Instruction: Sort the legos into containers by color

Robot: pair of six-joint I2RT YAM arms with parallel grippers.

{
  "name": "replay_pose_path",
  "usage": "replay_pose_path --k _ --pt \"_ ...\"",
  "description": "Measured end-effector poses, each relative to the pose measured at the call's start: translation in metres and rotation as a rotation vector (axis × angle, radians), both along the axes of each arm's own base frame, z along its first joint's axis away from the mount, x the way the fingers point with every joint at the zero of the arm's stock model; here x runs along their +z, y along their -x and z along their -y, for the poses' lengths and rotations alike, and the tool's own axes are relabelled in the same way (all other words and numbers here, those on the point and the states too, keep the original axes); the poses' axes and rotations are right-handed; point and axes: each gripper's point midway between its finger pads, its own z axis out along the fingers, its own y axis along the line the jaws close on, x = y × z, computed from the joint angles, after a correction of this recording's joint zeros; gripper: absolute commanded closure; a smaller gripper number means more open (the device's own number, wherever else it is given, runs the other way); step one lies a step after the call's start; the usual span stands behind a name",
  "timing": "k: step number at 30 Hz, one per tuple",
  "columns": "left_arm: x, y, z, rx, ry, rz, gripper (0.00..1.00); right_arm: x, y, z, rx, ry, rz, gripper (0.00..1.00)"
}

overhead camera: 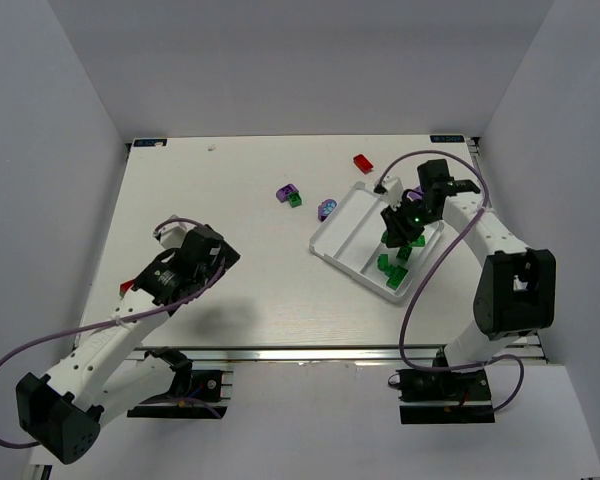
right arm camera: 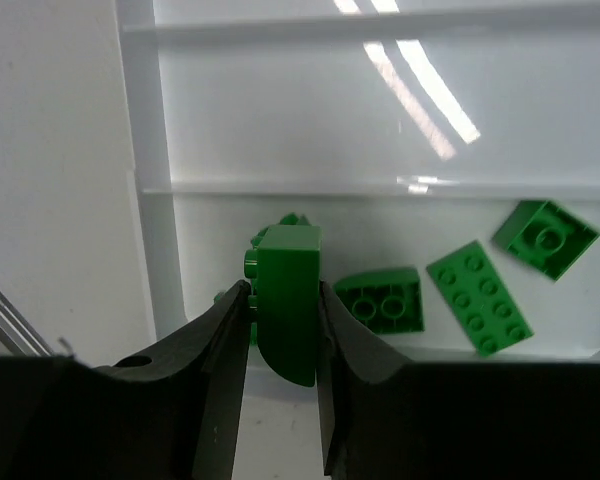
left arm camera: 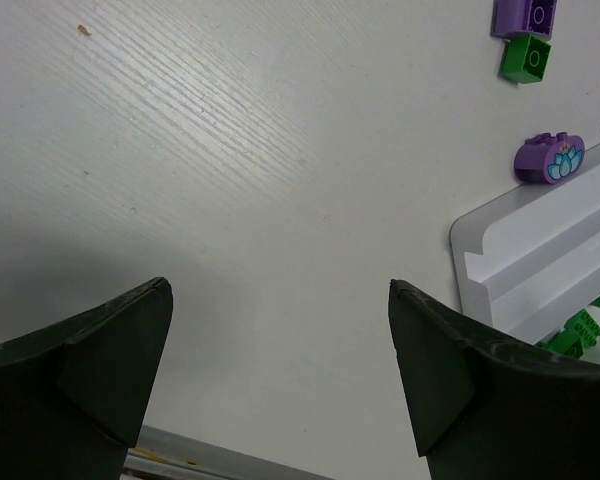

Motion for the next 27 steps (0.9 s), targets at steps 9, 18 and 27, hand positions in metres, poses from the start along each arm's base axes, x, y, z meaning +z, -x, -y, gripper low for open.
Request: replay_pose_path --k 9,18,27 --pt "-0.007 -0.005 0.007 -0.048 -0.015 -0.023 0.02 -0.013 -0.002 0.019 -0.073 0.069 0.014 0.74" --pt "-0.005 0.003 -0.001 -0.051 -0.042 -0.028 0.02 -0.050 -0.008 0.025 -0.113 0.110 -0.076 0.59" --pt "-0.012 0.000 -0.002 -0.068 -0.075 -0.066 0.03 -0.045 -0.013 0.025 -0.120 0.107 -0.048 0.39"
